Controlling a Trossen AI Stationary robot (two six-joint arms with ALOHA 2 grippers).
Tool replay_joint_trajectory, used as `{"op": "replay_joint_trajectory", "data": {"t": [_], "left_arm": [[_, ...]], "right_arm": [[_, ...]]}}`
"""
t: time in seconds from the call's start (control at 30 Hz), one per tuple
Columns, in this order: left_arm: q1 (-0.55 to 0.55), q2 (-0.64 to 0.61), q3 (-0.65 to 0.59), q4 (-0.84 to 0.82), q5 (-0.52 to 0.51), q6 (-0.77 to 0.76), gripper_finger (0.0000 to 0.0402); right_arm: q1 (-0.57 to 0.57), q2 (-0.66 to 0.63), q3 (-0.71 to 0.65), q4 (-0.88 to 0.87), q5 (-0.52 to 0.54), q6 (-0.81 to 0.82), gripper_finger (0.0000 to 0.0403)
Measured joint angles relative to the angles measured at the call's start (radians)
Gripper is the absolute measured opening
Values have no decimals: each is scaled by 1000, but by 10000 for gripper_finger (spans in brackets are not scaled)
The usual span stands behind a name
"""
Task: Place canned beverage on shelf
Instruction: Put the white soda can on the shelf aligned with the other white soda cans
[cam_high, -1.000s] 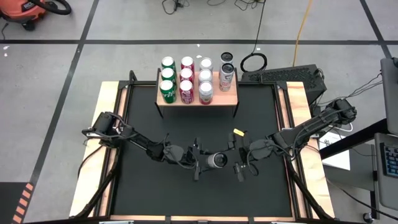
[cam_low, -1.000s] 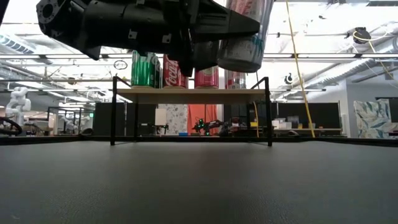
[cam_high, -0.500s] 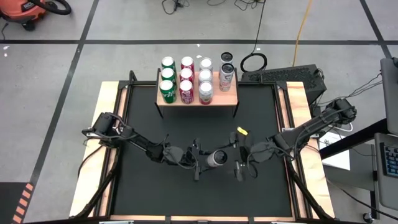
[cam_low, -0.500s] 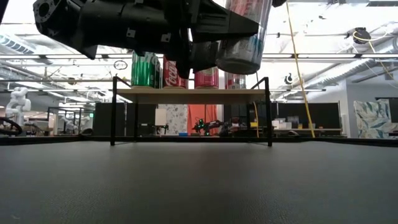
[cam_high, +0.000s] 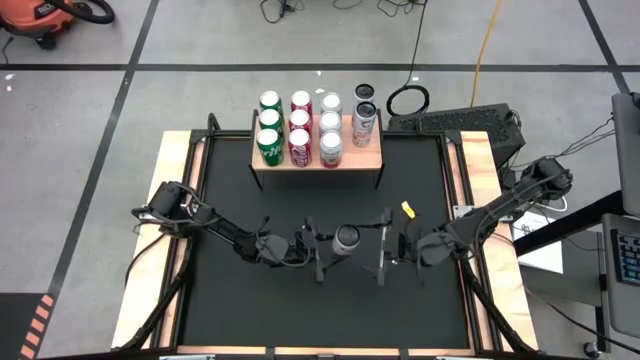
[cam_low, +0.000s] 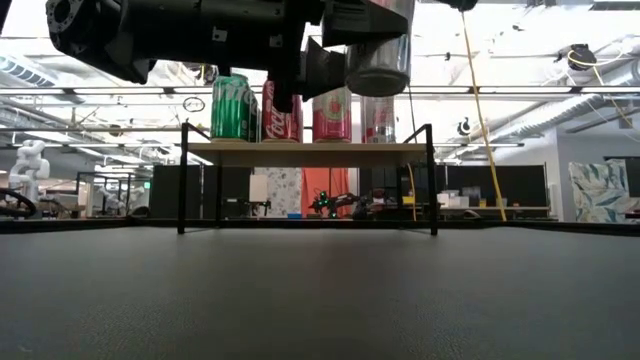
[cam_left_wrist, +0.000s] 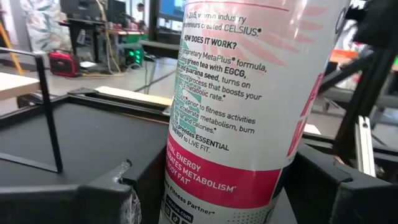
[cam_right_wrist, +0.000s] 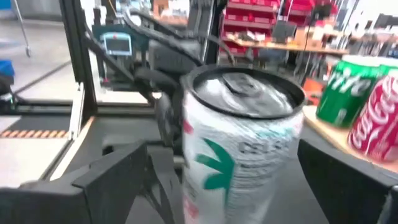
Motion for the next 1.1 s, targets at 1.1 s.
{"op": "replay_joint_trajectory", "data": {"t": [1.1], "left_arm": [[0, 0, 0, -1, -6, 11, 252]], "right_arm": [[-68, 0, 0, 93, -131, -61, 307]]}}
